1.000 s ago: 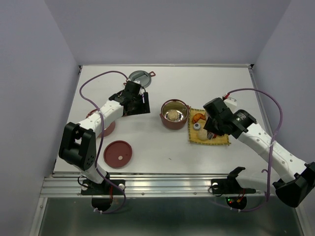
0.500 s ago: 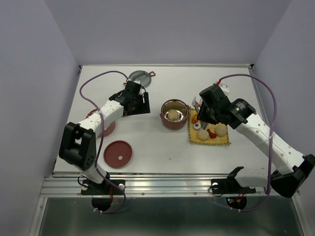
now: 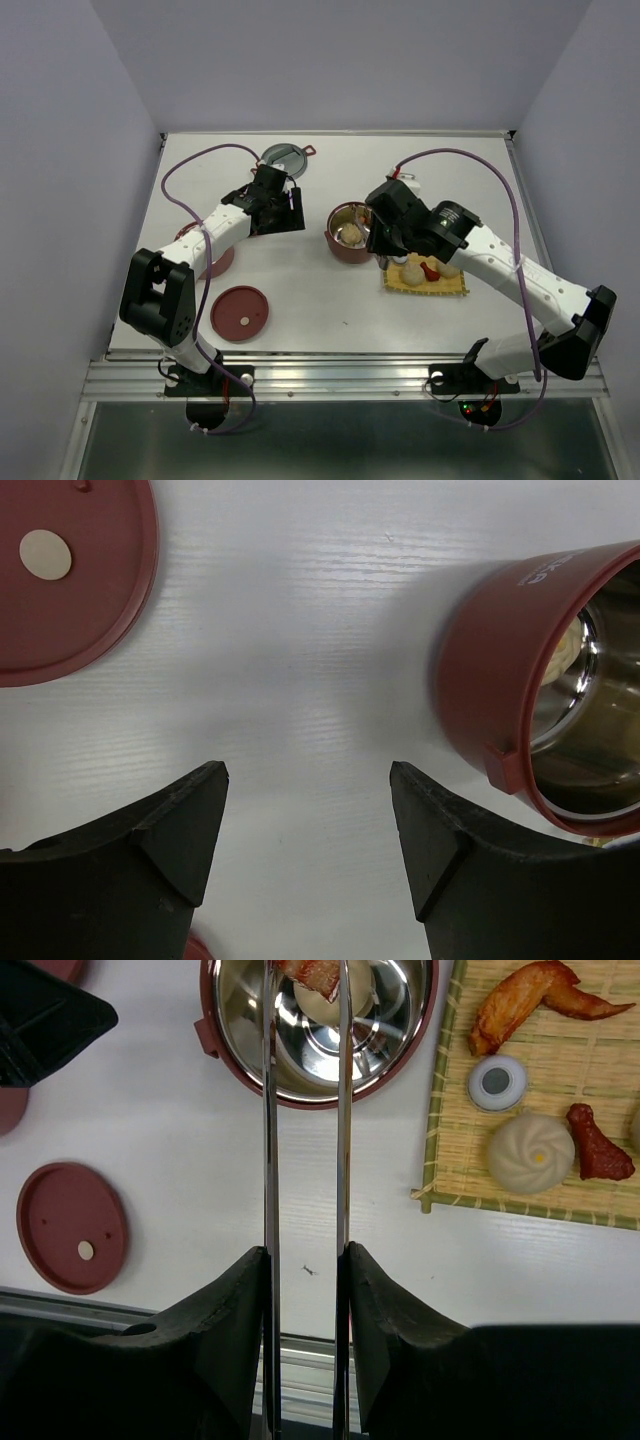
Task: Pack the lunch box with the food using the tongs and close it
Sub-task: Place the fake food in the packing box.
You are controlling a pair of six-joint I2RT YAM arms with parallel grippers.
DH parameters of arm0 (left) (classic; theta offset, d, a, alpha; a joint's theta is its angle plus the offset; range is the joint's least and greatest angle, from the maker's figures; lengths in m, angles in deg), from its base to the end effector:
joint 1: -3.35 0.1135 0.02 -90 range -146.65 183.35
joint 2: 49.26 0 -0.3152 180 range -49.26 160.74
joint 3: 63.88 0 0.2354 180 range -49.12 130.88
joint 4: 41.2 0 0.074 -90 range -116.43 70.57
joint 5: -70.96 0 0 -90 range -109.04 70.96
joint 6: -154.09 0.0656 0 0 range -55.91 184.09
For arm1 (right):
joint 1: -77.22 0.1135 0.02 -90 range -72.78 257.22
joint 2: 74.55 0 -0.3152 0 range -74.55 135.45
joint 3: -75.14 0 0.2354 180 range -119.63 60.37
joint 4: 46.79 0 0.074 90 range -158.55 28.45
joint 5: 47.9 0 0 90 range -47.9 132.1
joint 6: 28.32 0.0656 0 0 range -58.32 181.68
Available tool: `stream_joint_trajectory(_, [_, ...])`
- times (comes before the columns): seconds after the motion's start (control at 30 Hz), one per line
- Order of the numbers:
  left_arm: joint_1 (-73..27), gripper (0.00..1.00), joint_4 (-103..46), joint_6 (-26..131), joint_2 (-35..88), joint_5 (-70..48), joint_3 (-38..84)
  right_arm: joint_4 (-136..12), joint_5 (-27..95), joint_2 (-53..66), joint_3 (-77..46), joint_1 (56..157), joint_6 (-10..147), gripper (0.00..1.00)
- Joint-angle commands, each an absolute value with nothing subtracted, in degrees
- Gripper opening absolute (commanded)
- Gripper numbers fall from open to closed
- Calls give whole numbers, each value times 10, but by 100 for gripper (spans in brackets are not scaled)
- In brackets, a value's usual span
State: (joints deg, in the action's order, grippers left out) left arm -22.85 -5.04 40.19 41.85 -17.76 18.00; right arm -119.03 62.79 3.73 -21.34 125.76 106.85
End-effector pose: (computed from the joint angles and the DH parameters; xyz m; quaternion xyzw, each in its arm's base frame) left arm 0.3192 -0.1587 0.2915 0.0228 0.9248 -0.1701 0.3394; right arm 0.1889 0.1788 0.3861 0.0279 0.9369 0.1048 0.3323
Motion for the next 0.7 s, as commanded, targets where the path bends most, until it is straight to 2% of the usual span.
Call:
stream_joint_trajectory(0.0, [-231,77,-48,404,389,-184,186,-1139,627,38,-212,1264,1063,29])
stream_joint_trajectory(0.23, [-231,77,-51,403,384,-184,176,-1132,630,41,-200,1264,1066,40])
stream_joint_trajectory(0.67, [-231,77,-50,404,390,-184,179,-1131,635,47,-197,1264,1065,44])
